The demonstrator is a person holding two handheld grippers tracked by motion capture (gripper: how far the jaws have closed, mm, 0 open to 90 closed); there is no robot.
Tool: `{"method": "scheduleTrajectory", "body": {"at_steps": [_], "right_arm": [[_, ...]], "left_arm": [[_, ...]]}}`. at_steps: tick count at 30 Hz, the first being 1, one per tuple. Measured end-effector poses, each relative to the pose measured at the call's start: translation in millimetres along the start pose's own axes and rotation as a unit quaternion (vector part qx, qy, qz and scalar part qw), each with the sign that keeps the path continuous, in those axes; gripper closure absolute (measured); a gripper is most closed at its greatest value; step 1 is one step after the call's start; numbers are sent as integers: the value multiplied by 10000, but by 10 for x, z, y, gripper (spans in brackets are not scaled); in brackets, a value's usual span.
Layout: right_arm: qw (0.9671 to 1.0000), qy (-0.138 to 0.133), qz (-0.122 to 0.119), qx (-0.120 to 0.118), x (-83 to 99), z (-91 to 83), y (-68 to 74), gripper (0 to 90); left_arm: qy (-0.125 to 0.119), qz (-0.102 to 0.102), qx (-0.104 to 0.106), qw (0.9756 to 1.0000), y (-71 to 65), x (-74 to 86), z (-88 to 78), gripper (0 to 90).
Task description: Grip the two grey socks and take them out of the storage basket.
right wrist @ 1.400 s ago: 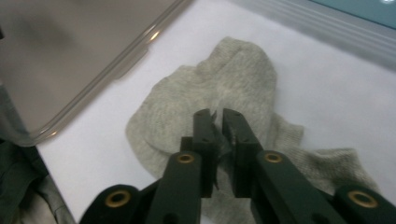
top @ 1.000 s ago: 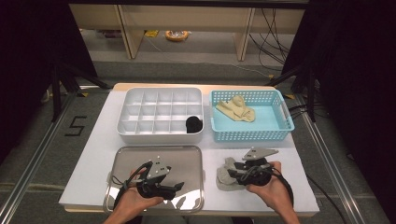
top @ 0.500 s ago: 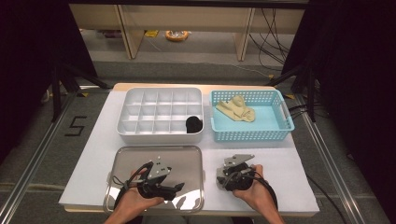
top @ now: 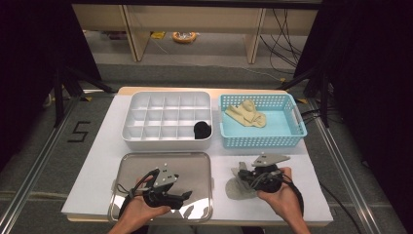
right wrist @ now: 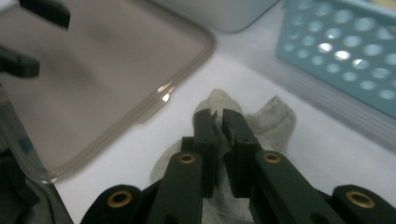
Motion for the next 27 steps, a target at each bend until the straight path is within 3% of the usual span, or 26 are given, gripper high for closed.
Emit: {"method": "scheduleTrajectory", "body": {"at_steps": [1, 2, 3, 4, 5, 7, 8, 10, 11, 13, 15, 16, 18, 19, 20, 22, 23, 24, 27], "right_arm": [[10000, -66, 43, -5, 22, -32, -51, 850], [9996, -84, 251, -25, 48, -66, -83, 850], [9996, -133, 261, -36, 72, -79, -143, 849], [9984, -164, 515, -150, 101, -94, -166, 849], [9978, -259, 589, -156, 123, -99, -228, 848], [9970, -232, 733, -92, 173, -107, -339, 847], [9955, -280, 892, -171, 194, -96, -376, 847], [9954, -304, 898, -131, 235, -86, -474, 846], [9940, -251, 1058, -128, 254, -101, -481, 846], [9945, -270, 1005, -92, 279, -99, -549, 844], [9935, -286, 1104, -70, 291, -98, -557, 844], [9911, -193, 1313, -102, 315, -104, -587, 838], [9918, -244, 1254, -26, 350, -86, -673, 828], [9900, -240, 1388, -10, 364, -76, -685, 818], [9906, -188, 1355, 57, 382, -69, -737, 808], [9891, -230, 1455, 57, 409, -58, -788, 789], [9859, -221, 1656, 44, 412, -62, -782, 776], [9872, -267, 1561, 179, 422, -76, -822, 766], [9859, -279, 1643, 112, 430, -84, -837, 744]], "left_arm": [[-2, -22, 7, 10000, -3, 0, 3, 290], [-2, -46, 7, 10000, -5, 1, 6, 290], [1, -23, 4, 10000, -3, 0, 8, 290], [9, -2, -12, 10000, -1, -1, 11, 290], [36, 21, -58, 10000, 0, -2, 15, 290], [-8, -22, 33, 10000, -27, -7, 31, 290], [-28, -16, 42, 10000, -33, -9, 43, 290], [37, 94, 36, 9999, -33, -16, 49, 295], [42, 45, 18, 10000, -50, -21, 58, 300], [18, 61, 44, 10000, -57, -31, 74, 306], [3, 60, 96, 9999, -81, -62, 101, 311], [-53, 13, 196, 9998, -122, -119, 132, 314], [-22, 108, 239, 9997, -162, -199, 160, 323], [-48, 101, 272, 9996, -189, -251, 190, 329], [-62, 110, 265, 9996, -219, -311, 218, 336], [-52, 256, 331, 9991, -292, -437, 282, 342], [-70, 312, 366, 9988, -330, -502, 323, 344], [-86, 342, 382, 9986, -366, -565, 367, 349], [-42, 416, 435, 9982, -438, -673, 453, 366]]}}
Point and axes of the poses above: each handheld gripper's, and its own axes: z roughly forward along the jaws, x roughly out of its underside, y roughly to its left, the point moved 1 cm from there along z, roughly forward along the jaws, and after that the axes turned 15 degrees about y, right-handed, at the moved point
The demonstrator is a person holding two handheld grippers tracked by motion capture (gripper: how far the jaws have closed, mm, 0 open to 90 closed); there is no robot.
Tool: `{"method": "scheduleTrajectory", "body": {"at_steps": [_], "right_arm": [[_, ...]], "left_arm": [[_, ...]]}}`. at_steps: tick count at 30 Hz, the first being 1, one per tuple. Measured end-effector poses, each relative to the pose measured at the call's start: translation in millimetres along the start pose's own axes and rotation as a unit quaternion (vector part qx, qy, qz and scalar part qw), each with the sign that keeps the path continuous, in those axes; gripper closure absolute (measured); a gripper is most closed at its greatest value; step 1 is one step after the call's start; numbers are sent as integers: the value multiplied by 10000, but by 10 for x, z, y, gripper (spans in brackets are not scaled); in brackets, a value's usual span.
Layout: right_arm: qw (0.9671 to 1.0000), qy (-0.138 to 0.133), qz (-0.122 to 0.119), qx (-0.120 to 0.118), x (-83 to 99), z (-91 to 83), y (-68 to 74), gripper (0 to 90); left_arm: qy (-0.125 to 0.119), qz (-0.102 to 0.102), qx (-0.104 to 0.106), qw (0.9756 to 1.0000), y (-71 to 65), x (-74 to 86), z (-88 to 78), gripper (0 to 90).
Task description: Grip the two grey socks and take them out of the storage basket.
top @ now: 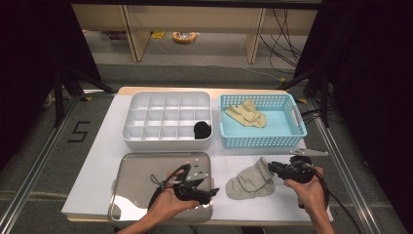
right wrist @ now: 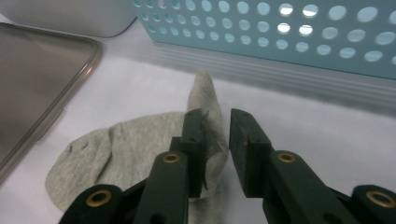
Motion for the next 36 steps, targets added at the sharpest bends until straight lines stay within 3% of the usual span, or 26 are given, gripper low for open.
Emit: {"method": "scheduleTrajectory", "body": {"at_steps": [1, 2, 3, 4, 7, 8, 9, 13, 20, 21, 22, 25, 28, 29, 30, 31, 34, 36], "right_arm": [[9997, -10, -215, 102, -3, 5, -61, 728], [9997, -10, -215, 102, -3, 5, -61, 728], [9999, 137, 54, 82, 13, 14, -40, 715], [9998, 143, -38, 162, 13, 26, -81, 705], [9992, 210, 164, 285, 25, 26, -93, 677], [9994, 127, 4, 336, 21, 34, -138, 663], [9991, 183, 214, 302, 29, 9, -113, 648], [9997, 15, 48, 258, 13, -27, -154, 609], [9996, -161, 133, 163, -15, -81, -120, 567], [9994, -194, 231, 157, -18, -82, -102, 561], [9995, -255, 54, 182, -30, -89, -128, 557], [9993, -275, 168, 182, -39, -120, -110, 546], [9991, -336, 102, 255, -46, -166, -134, 542], [9989, -346, 307, 118, -41, -168, -108, 541], [9989, -346, 307, 118, -41, -168, -108, 541], [9991, -337, 129, 231, -42, -143, -161, 539], [9992, -261, 190, 221, -33, -114, -172, 533], [9994, -65, 221, 259, -16, -17, -239, 528]], "left_arm": [[41, 53, 46, 10000, -51, -89, 102, 371], [41, 53, 46, 10000, -51, -89, 102, 378], [104, 143, 97, 9998, -93, -162, 196, 384], [118, 177, 112, 9997, -112, -195, 245, 388], [188, 234, 161, 9994, -153, -278, 357, 394], [188, 234, 161, 9994, -153, -278, 357, 399], [198, 253, 143, 9994, -174, -322, 406, 406], [211, 338, 160, 9991, -211, -390, 472, 432], [252, 421, 204, 9986, -246, -450, 568, 467], [275, 402, 153, 9987, -249, -454, 577, 468], [275, 402, 153, 9987, -249, -454, 577, 471], [319, 385, 140, 9986, -250, -470, 635, 473], [392, 431, 113, 9982, -262, -476, 678, 482], [428, 444, 102, 9980, -270, -475, 695, 482], [428, 444, 102, 9980, -270, -475, 695, 489], [475, 471, 90, 9977, -271, -475, 729, 495], [496, 496, 35, 9975, -273, -472, 756, 520], [516, 545, -20, 9972, -273, -468, 786, 545]]}}
Point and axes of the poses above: each handheld gripper's, and its own axes: z roughly forward along the jaws, x roughly out of its underside, y roughly to its left, the point moved 1 cm from there along z, roughly forward along the jaws, and after that the axes turned 15 degrees about y, right-handed, at the moved point
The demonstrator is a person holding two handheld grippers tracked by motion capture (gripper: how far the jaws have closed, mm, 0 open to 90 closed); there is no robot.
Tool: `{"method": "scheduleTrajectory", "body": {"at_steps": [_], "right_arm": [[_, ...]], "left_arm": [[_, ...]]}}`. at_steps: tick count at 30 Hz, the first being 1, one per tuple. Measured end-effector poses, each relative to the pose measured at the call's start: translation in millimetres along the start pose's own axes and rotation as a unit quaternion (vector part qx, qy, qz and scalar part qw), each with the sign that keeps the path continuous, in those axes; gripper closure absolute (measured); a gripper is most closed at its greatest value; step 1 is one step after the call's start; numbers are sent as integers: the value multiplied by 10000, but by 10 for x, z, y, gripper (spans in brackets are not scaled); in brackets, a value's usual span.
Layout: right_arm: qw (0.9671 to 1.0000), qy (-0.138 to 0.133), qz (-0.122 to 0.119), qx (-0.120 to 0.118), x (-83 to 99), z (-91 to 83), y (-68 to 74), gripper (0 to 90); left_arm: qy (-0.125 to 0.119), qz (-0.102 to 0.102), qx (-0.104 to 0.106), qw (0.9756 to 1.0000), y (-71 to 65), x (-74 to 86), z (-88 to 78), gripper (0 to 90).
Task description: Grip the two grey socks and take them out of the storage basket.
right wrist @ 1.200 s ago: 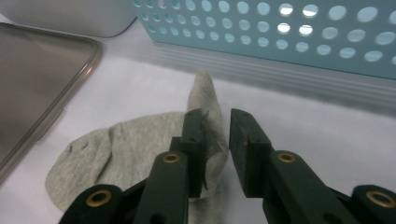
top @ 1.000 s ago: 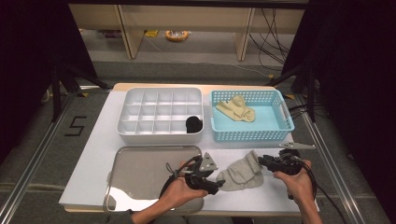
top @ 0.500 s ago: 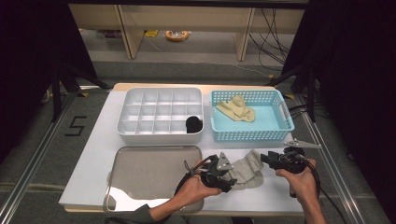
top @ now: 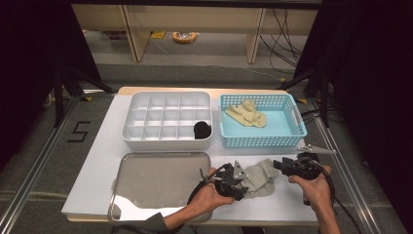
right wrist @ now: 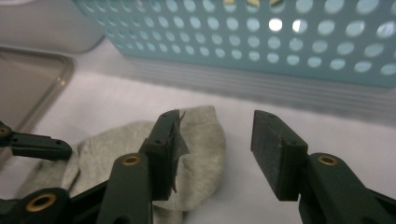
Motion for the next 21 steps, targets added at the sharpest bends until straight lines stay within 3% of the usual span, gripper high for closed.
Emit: {"method": "scheduleTrajectory", "body": {"at_steps": [2, 3, 5, 6, 8, 11, 13, 16, 21], "right_arm": [[9998, 97, 172, 45, 8, 61, -11, 529], [9999, 123, 29, 36, 5, 80, -52, 531], [9998, 202, 52, 16, 4, 119, -68, 538], [9997, 225, 63, 121, -3, 139, -71, 547], [9998, 216, -46, 24, -19, 190, -84, 565], [9994, 357, -7, 7, -39, 245, -72, 662], [9989, 426, -79, -159, -46, 264, -63, 780], [9988, 359, -315, -83, -56, 232, -38, 861], [9993, 172, -328, -40, -83, 59, 99, 878]], "left_arm": [[29, 114, -58, 9999, -5, -4, 17, 577], [9, 120, -7, 9999, -18, -9, 19, 602], [18, 206, -44, 9998, -23, -16, 17, 668], [11, 217, -37, 9998, -29, -17, 21, 701], [22, 204, -17, 9998, -41, -20, 22, 759], [11, 296, 6, 9996, -43, -22, 16, 853], [31, 354, -28, 9994, -40, -15, 9, 890], [33, 354, 2, 9994, -31, -8, -5, 893], [-111, 318, -38, 9994, 25, 15, -119, 893]]}}
Point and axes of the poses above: each handheld gripper's, and its own axes: z roughly forward along the jaws, x roughly out of its underside, y roughly to its left, the point moved 1 cm from there along z, roughly forward along the jaws, and after that the axes turned 15 degrees about y, right-handed, at the moved point
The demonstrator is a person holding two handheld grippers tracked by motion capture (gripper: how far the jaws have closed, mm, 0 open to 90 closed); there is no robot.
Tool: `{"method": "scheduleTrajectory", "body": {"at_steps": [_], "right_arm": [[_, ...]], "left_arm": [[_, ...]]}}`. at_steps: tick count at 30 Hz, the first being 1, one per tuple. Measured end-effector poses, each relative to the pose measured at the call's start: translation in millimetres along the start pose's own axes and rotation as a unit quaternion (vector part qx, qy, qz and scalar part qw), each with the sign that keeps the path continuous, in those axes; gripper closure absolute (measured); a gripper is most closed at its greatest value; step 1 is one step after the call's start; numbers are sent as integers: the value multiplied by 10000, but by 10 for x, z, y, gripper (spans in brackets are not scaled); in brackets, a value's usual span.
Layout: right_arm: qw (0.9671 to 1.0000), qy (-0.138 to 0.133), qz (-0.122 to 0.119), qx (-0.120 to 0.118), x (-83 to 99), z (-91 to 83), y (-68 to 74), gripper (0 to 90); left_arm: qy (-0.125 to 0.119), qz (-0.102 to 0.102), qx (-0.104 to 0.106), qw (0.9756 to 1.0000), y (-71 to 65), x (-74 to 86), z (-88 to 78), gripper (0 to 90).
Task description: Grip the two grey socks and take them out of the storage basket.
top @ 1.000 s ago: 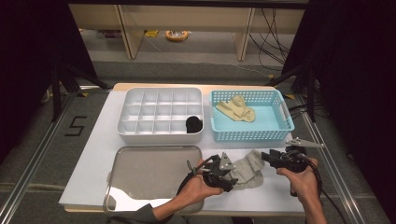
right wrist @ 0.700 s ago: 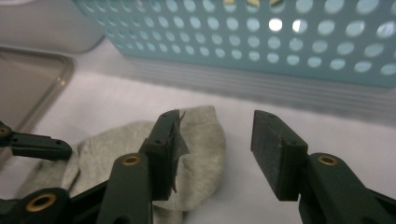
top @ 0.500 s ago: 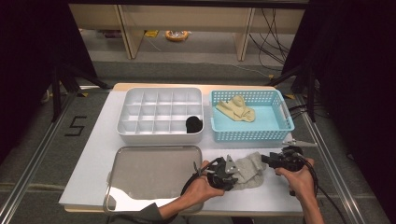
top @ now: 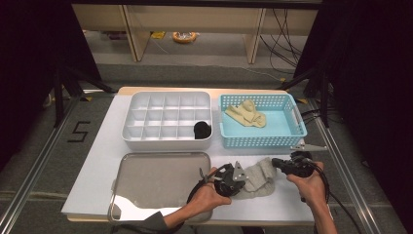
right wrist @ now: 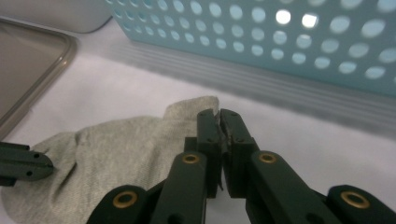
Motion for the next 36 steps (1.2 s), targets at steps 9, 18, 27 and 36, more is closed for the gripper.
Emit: {"method": "scheduleTrajectory", "body": {"at_steps": [9, 18, 27, 36], "right_arm": [[9994, -137, -297, 103, -40, -92, 77, 881], [9988, -174, -410, 179, -36, -121, 83, 882], [9989, -172, -392, 176, -39, -126, 91, 882], [9985, -403, -376, 13, -49, -255, 186, 886]], "left_arm": [[-129, -66, 88, 9999, 11, -21, 3, 669], [138, 308, -223, 9992, -109, -88, 156, 593], [109, 290, -199, 9993, -88, -84, 117, 833], [-142, 359, -151, 9991, -67, -16, -283, 833]]}}
Point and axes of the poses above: each handheld gripper's, and its own axes: z roughly forward along the jaws, x roughly out of its underside, y roughly to its left, the point moved 1 cm from there along z, roughly forward along the jaws, and after that the axes turned 15 degrees about y, right-handed, at the moved point
